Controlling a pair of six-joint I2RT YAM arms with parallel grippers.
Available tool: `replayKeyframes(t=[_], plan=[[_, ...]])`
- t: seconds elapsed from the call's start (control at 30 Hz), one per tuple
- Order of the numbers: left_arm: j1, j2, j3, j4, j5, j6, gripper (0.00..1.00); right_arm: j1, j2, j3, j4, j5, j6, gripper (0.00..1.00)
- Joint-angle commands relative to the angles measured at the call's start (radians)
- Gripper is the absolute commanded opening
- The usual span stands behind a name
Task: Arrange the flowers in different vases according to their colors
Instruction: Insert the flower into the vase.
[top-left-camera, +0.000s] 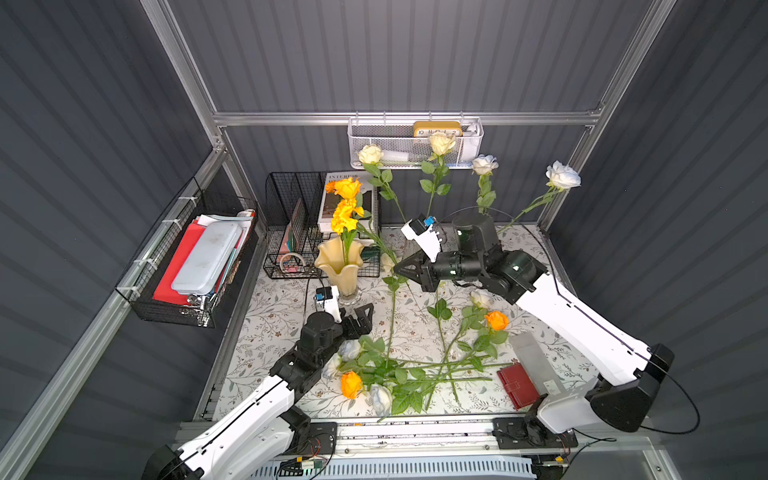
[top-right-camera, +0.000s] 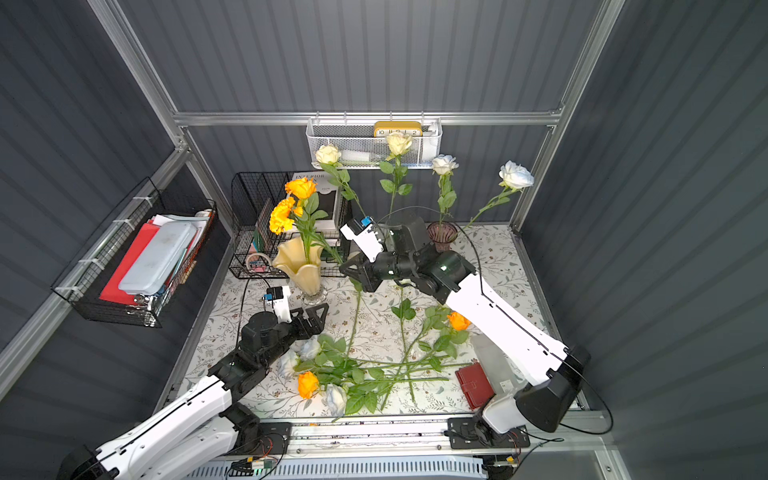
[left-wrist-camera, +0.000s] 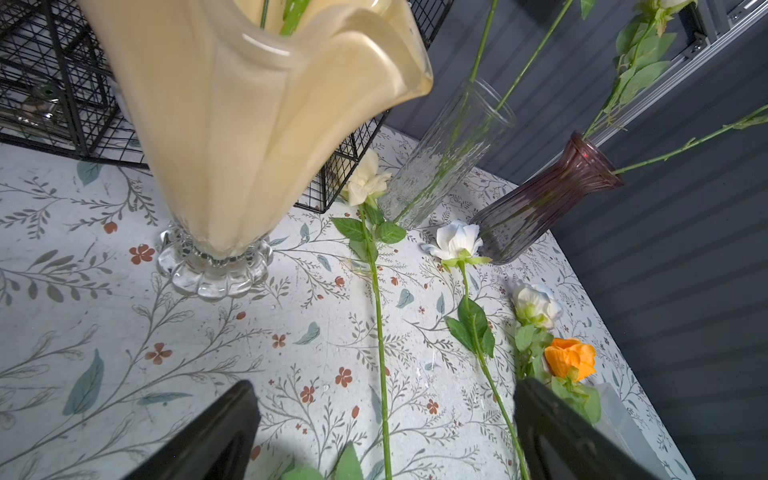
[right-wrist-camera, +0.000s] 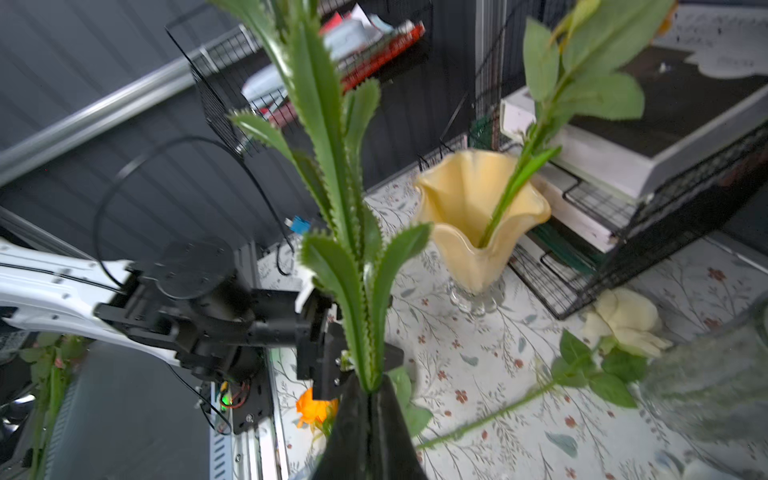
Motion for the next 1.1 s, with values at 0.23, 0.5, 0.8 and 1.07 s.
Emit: replayKeyframes(t=[0.23,0.5,0.8,1.07], plan=[[0.003,0.013,-0.003,0.015,0.006,0.003,0.99,-0.001,-0.001,-0.19,0.865,0.337,0.258,0.0],[0.003,-0.005,-0.009,0.01,0.007,0.003,0.99,-0.004,0.307,0.03,1.202,0.411,0.407,0.0],[0.004,-0.014,-0.014,0.013,0.016,0.008,0.99,-0.007,0.533,0.206,1.214,0.384,0.482,0.0],[0.003,-0.036,-0.017,0.0,0.009,0.002,0.99,-0.002,0.677,0.201,1.296,0.355,0.555,0.0]])
